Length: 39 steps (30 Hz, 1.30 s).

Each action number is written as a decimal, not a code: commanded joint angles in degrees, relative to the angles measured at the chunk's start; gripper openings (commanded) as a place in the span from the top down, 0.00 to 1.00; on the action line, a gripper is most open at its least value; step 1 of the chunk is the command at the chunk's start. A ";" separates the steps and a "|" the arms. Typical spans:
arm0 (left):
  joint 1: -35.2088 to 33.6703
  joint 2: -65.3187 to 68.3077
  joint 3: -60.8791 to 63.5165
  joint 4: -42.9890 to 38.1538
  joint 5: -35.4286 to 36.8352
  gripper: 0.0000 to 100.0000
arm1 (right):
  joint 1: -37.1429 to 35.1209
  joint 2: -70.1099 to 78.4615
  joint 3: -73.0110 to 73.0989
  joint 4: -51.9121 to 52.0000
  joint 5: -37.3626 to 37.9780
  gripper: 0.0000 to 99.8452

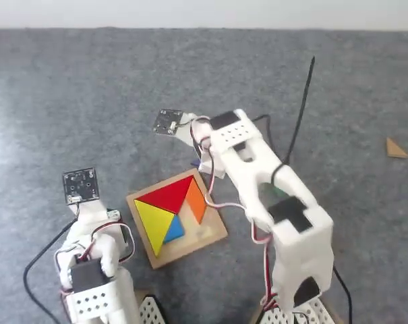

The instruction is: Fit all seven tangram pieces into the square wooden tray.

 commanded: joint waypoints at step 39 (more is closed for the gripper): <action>0.00 -1.05 -0.40 0.44 -0.26 0.99 | -5.67 20.70 -39.12 18.07 5.10 0.72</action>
